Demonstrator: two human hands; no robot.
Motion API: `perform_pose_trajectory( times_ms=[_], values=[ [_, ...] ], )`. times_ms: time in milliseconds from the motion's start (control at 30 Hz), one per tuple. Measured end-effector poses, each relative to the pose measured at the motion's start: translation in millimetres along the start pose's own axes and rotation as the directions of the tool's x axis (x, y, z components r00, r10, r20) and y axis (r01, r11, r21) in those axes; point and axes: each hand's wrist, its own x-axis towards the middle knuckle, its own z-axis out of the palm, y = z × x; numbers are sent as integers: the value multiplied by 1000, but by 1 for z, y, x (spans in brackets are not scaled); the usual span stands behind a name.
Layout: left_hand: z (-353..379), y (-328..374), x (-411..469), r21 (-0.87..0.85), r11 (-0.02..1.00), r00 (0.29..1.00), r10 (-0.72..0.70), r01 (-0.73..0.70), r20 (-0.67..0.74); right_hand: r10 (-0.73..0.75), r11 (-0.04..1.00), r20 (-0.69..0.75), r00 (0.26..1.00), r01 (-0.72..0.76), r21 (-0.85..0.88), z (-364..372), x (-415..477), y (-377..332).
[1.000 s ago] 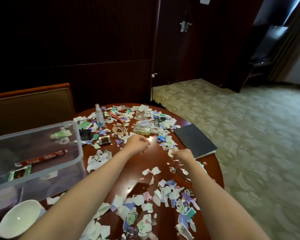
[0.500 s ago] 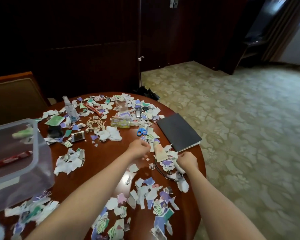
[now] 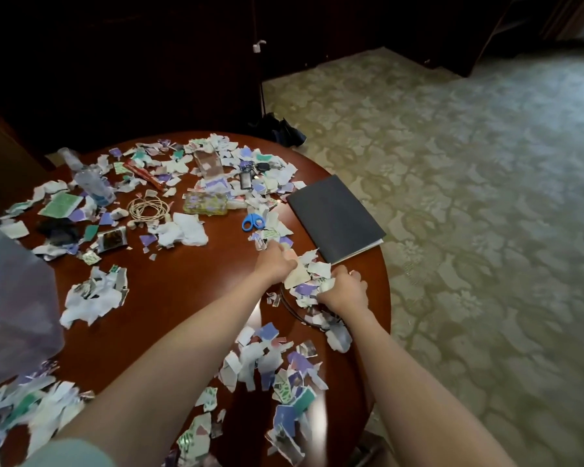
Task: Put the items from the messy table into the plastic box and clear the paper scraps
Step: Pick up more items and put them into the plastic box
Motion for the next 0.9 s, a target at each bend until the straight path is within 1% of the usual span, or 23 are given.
perform_pose_trajectory(
  times_ms=[100,200,300,367,467,567,667,733,800,900],
  values=[
    [7,3,12,38,999,998,-12,14,-58,-13,999,18,1000,12,41,-2,8,5],
    [15,3,20,101,994,998,-40,44,-44,2,994,32,999,-5,110,-5,13,7],
    [20,1,23,161,985,997,-60,67,-52,43,956,86,995,-66,285,-8,16,11],
    [19,0,23,159,983,995,-83,92,-63,88,905,91,992,-117,409,-12,18,13],
    [16,-1,25,77,990,992,-115,119,-58,128,819,135,983,-181,544,-21,19,13],
    [16,-5,23,32,990,990,-139,140,-39,154,696,193,969,-245,675,-27,13,10],
    [19,-10,20,69,987,989,-143,145,-43,118,552,253,960,-275,787,-37,5,0],
    [19,-10,19,72,988,990,-137,140,-46,78,480,267,961,-271,834,-47,-2,-8],
    [16,-11,17,18,989,989,-146,147,-24,36,416,274,961,-264,870,-55,-7,-16],
    [5,-11,9,-65,992,994,-111,110,-16,0,365,282,959,-263,893,-61,-13,-29]
  ],
)
